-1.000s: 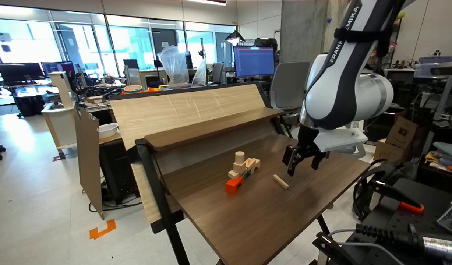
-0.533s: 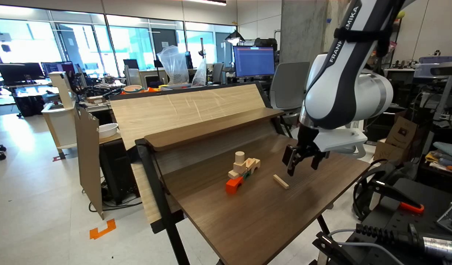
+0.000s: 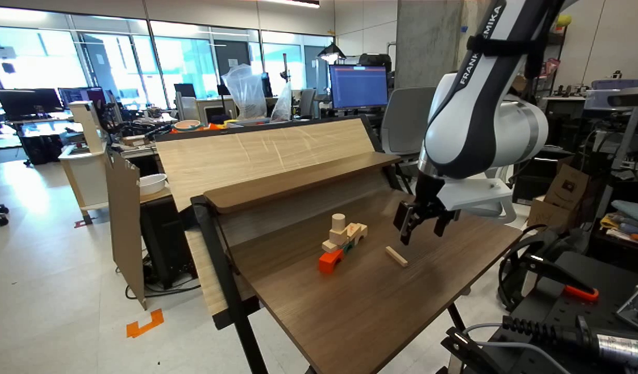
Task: Put the stick block on the tower
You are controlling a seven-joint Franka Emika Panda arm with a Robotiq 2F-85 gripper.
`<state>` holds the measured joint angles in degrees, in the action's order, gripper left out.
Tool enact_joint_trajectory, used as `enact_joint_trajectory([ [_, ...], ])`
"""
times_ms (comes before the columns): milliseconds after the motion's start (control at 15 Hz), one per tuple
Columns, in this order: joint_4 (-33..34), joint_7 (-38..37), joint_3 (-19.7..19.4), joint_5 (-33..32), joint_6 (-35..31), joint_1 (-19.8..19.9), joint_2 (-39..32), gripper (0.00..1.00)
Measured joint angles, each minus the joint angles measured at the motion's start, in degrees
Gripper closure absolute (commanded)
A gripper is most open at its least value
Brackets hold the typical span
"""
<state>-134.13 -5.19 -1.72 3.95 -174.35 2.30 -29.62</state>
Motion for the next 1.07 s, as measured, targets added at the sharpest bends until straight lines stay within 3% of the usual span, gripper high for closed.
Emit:
enact_joint_trajectory([
  [867, 4.55, -2.09, 1.45, 0.09, 1.96, -1.04, -3.82, 0.0],
  [933, 5.19, -2.24, 1.41, 0.09, 1.96, -1.35, -4.49, 0.08],
  [1000, 5.75, -2.34, 1.39, 0.09, 1.96, -1.64, -5.09, 0.26],
  [1067, 6.34, -2.44, 1.38, 0.09, 1.96, -1.98, -5.71, 0.35],
])
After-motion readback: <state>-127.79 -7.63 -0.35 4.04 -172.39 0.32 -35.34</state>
